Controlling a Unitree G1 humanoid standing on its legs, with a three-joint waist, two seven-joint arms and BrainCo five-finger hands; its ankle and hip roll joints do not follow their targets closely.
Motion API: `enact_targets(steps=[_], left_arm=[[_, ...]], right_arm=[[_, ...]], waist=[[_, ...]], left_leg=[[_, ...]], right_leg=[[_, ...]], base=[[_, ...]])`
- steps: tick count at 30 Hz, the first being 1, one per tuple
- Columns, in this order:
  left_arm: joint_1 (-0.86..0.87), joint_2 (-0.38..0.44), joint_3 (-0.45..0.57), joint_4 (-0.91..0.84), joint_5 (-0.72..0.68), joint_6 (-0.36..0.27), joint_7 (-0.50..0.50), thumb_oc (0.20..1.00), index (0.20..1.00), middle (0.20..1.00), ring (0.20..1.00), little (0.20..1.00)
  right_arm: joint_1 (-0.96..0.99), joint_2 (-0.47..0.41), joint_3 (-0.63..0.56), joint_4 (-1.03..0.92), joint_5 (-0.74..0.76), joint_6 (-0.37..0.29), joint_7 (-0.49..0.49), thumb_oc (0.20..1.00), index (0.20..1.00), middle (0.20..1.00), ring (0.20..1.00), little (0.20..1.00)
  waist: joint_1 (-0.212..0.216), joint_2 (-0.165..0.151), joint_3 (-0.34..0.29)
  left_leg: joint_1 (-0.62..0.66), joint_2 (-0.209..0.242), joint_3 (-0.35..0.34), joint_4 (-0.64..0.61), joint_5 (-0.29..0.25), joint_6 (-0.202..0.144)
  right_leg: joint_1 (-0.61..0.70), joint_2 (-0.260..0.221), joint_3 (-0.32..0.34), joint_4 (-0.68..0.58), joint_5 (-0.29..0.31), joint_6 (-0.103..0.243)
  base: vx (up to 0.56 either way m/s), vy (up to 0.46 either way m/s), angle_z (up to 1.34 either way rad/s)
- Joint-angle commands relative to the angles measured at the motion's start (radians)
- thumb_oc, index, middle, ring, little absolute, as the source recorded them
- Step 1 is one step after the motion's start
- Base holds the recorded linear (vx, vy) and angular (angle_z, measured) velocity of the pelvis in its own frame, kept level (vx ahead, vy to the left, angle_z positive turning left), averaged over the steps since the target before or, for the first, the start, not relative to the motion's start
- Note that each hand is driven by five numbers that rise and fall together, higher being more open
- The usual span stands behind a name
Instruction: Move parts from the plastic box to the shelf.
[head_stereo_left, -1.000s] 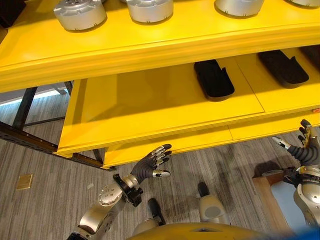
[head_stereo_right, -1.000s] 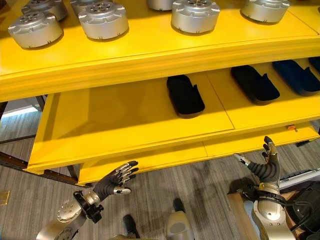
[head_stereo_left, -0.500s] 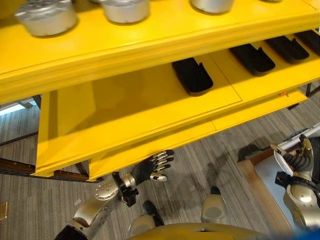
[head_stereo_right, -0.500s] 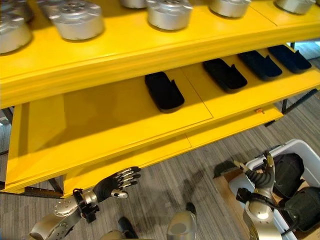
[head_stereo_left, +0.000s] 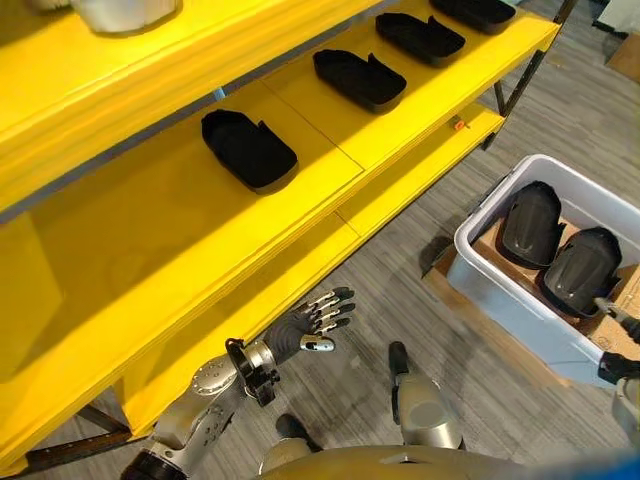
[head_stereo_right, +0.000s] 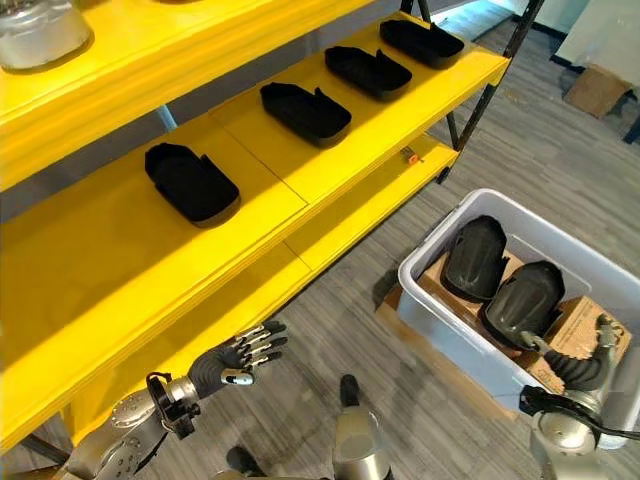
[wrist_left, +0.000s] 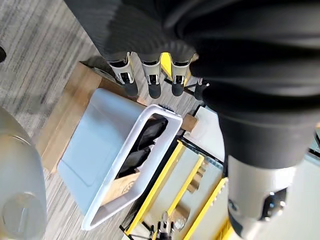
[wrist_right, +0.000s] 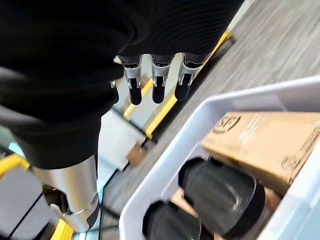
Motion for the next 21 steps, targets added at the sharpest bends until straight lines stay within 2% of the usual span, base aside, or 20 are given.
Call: enact_targets(steps=[1, 5, 6, 8, 10, 11, 12, 14, 17, 18, 19, 20, 21], left_arm=[[0.012, 0.026, -0.006, -0.013, 0.013, -0.046, -0.045, 1.000, 1.000, 1.000, 1.000, 1.000], [0.005, 0.034, -0.024, -0.003, 0.040, -0.053, -0.048, 1.000, 1.000, 1.000, 1.000, 1.000], [0.002, 0.046, -0.033, 0.011, 0.031, -0.082, -0.041, 1.000, 1.000, 1.000, 1.000, 1.000], [-0.002, 0.051, -0.038, 0.017, 0.008, -0.105, -0.047, 1.000, 1.000, 1.000, 1.000, 1.000], [-0.022, 0.055, -0.050, 0.013, -0.009, -0.166, -0.060, 1.000, 1.000, 1.000, 1.000, 1.000], [-0.022, 0.055, -0.050, 0.013, -0.009, -0.166, -0.060, 1.000, 1.000, 1.000, 1.000, 1.000], [-0.078, 0.037, -0.090, 0.012, -0.038, -0.202, -0.060, 1.000, 1.000, 1.000, 1.000, 1.000], [-0.104, 0.022, -0.109, 0.012, -0.054, -0.209, -0.063, 1.000, 1.000, 1.000, 1.000, 1.000], [-0.148, -0.008, -0.134, 0.019, -0.063, -0.229, 0.000, 1.000, 1.000, 1.000, 1.000, 1.000], [-0.155, -0.016, -0.134, 0.024, -0.085, -0.228, 0.038, 1.000, 1.000, 1.000, 1.000, 1.000], [-0.152, -0.037, -0.115, 0.033, -0.103, -0.250, 0.189, 1.000, 1.000, 1.000, 1.000, 1.000], [-0.150, -0.040, -0.110, 0.035, -0.103, -0.248, 0.201, 1.000, 1.000, 1.000, 1.000, 1.000], [-0.148, -0.052, -0.085, 0.049, -0.032, -0.243, 0.215, 1.000, 1.000, 1.000, 1.000, 1.000]], right_arm=[[-0.010, 0.018, -0.047, -0.007, 0.026, -0.033, -0.089, 1.000, 1.000, 1.000, 1.000, 1.000], [-0.002, 0.018, -0.070, 0.020, 0.017, -0.041, -0.115, 1.000, 1.000, 1.000, 1.000, 1.000], [0.010, 0.012, -0.087, 0.032, 0.011, -0.050, -0.128, 1.000, 1.000, 1.000, 1.000, 1.000], [0.018, 0.009, -0.094, 0.039, 0.006, -0.065, -0.133, 1.000, 1.000, 1.000, 1.000, 1.000], [0.022, 0.004, -0.104, 0.038, -0.001, -0.081, -0.129, 1.000, 1.000, 1.000, 1.000, 1.000], [0.022, 0.004, -0.104, 0.038, -0.001, -0.081, -0.129, 1.000, 1.000, 1.000, 1.000, 1.000], [0.011, -0.012, -0.092, 0.042, -0.006, -0.101, -0.098, 1.000, 1.000, 1.000, 1.000, 1.000], [-0.008, -0.022, -0.078, 0.043, -0.031, -0.109, -0.086, 1.000, 1.000, 1.000, 1.000, 1.000], [-0.051, -0.033, -0.031, 0.032, -0.044, -0.127, -0.047, 1.000, 1.000, 1.000, 1.000, 1.000], [-0.067, -0.038, -0.008, 0.026, -0.043, -0.140, -0.017, 1.000, 1.000, 1.000, 1.000, 1.000], [-0.146, -0.050, 0.084, 0.021, -0.032, -0.141, 0.113, 1.000, 1.000, 1.000, 1.000, 1.000], [-0.156, -0.051, 0.096, 0.021, -0.029, -0.137, 0.126, 1.000, 1.000, 1.000, 1.000, 1.000], [-0.176, -0.018, 0.143, 0.006, -0.013, -0.124, 0.118, 1.000, 1.000, 1.000, 1.000, 1.000]], waist=[[-0.017, -0.051, -0.002], [-0.045, -0.037, -0.004], [-0.066, -0.028, -0.006], [-0.075, -0.022, -0.008], [-0.094, -0.010, -0.013], [-0.094, -0.010, -0.013], [-0.110, 0.005, -0.014], [-0.112, 0.012, -0.017], [-0.107, 0.010, -0.027], [-0.095, 0.004, -0.031], [-0.033, -0.007, -0.033], [-0.023, -0.008, -0.032], [0.002, -0.005, -0.028]], left_leg=[[-0.025, -0.105, -0.035, 0.051, -0.132, 0.144], [-0.027, -0.099, -0.048, 0.057, -0.132, 0.130], [-0.027, -0.095, -0.056, 0.062, -0.129, 0.120], [-0.026, -0.093, -0.060, 0.064, -0.129, 0.115], [-0.028, -0.089, -0.071, 0.067, -0.127, 0.105], [-0.028, -0.089, -0.071, 0.067, -0.127, 0.105], [-0.024, -0.083, -0.086, 0.061, -0.120, 0.095], [-0.025, -0.078, -0.097, 0.059, -0.117, 0.089], [-0.023, -0.049, -0.130, 0.081, -0.118, 0.064], [-0.022, -0.039, -0.165, 0.094, -0.120, 0.055], [-0.042, -0.063, -0.330, 0.094, -0.113, 0.055], [-0.043, -0.073, -0.352, 0.097, -0.120, 0.058], [-0.062, -0.115, -0.376, 0.050, -0.106, 0.071]], right_leg=[[-0.017, 0.038, 0.077, 0.213, -0.206, 0.007], [-0.017, 0.054, 0.100, 0.213, -0.215, 0.000], [-0.011, 0.060, 0.113, 0.208, -0.217, -0.005], [-0.006, 0.063, 0.118, 0.204, -0.219, -0.007], [-0.002, 0.069, 0.130, 0.203, -0.226, -0.011], [-0.002, 0.069, 0.130, 0.203, -0.226, -0.011], [0.002, 0.071, 0.144, 0.215, -0.241, -0.018], [0.004, 0.069, 0.153, 0.219, -0.251, -0.020], [-0.004, 0.053, 0.163, 0.239, -0.264, -0.025], [-0.006, 0.049, 0.169, 0.246, -0.268, -0.028], [-0.013, 0.074, 0.223, 0.228, -0.246, -0.042], [-0.011, 0.078, 0.234, 0.223, -0.245, -0.042], [0.006, 0.109, 0.261, 0.181, -0.227, -0.039]], base=[[-0.12, -0.211, -0.17], [-0.10, -0.111, -0.22], [-0.09, -0.126, -0.18], [-0.08, -0.112, -0.22], [-0.10, -0.111, -0.25], [-0.18, -0.192, -0.15], [-0.16, -0.176, -0.20], [-0.13, -0.159, -0.19], [-0.04, -0.104, -0.42], [0.14, -0.143, -1.32], [0.17, -0.135, -2.07], [0.20, -0.214, -4.26], [0.12, -0.131, -3.32]])
